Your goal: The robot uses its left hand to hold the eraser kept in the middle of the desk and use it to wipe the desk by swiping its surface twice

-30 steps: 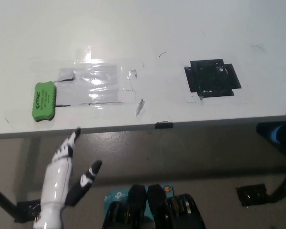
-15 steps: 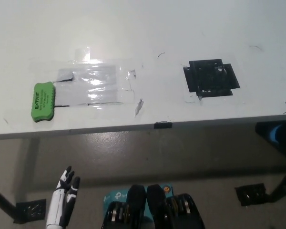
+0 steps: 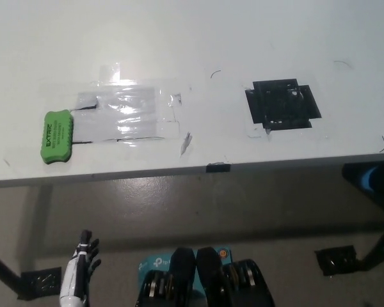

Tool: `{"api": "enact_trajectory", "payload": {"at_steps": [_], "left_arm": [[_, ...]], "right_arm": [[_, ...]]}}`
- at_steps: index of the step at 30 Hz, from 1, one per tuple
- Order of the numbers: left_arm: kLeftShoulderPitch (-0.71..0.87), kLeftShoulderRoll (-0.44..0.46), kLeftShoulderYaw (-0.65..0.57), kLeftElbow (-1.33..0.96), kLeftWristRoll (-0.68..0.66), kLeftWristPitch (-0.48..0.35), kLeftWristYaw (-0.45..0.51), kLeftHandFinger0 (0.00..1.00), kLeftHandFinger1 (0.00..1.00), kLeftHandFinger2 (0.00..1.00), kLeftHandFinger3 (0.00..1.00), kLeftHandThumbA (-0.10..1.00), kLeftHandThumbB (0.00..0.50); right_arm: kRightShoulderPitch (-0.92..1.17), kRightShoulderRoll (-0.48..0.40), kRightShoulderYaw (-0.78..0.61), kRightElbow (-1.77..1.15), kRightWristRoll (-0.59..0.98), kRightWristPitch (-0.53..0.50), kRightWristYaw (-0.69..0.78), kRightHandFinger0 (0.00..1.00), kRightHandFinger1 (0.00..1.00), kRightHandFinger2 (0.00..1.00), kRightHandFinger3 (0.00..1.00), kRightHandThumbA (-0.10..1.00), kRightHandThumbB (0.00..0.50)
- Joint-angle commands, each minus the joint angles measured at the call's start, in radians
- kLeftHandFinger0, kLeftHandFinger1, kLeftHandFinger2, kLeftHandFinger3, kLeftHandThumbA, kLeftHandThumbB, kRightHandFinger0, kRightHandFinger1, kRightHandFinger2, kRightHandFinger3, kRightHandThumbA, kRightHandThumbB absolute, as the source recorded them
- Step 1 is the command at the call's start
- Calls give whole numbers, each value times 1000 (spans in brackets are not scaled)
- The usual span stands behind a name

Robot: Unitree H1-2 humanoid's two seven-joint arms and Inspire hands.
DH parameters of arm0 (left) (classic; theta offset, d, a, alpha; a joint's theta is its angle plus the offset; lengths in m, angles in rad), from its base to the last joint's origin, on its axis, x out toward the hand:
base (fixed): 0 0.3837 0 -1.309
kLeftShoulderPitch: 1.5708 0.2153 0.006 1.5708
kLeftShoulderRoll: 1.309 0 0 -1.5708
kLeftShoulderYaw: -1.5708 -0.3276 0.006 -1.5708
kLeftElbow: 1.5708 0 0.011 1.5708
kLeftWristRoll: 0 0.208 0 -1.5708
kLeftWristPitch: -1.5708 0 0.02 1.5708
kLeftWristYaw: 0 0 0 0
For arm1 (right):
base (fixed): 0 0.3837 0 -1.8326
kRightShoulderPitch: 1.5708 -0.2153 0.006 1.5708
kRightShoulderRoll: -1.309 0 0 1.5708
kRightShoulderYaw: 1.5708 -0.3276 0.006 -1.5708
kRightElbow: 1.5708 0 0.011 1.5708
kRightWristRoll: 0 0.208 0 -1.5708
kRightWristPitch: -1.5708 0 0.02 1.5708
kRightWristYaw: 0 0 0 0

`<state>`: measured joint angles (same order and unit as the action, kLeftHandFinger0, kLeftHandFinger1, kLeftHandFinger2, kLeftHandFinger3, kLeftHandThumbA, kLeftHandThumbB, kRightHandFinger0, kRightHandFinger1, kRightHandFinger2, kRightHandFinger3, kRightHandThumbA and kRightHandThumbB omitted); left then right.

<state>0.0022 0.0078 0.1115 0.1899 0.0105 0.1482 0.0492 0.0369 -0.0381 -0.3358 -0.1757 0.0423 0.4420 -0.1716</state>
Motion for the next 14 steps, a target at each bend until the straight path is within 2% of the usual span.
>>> {"api": "enact_trajectory", "payload": {"at_steps": [1,3,14], "left_arm": [[-23,-9,29,-42,-103,98,-42,1000,1000,1000,1000,1000,247],[-24,-21,56,-57,-151,132,-52,1000,1000,1000,1000,1000,228],[-37,-42,88,-66,-197,174,-40,1000,1000,1000,1000,1000,237]], "right_arm": [[-13,-15,7,-16,10,-36,11,1000,1000,1000,1000,1000,0],[-13,-16,7,-19,14,-26,12,1000,1000,1000,1000,1000,0],[-16,-22,4,-12,22,-31,10,1000,1000,1000,1000,1000,0]]}}
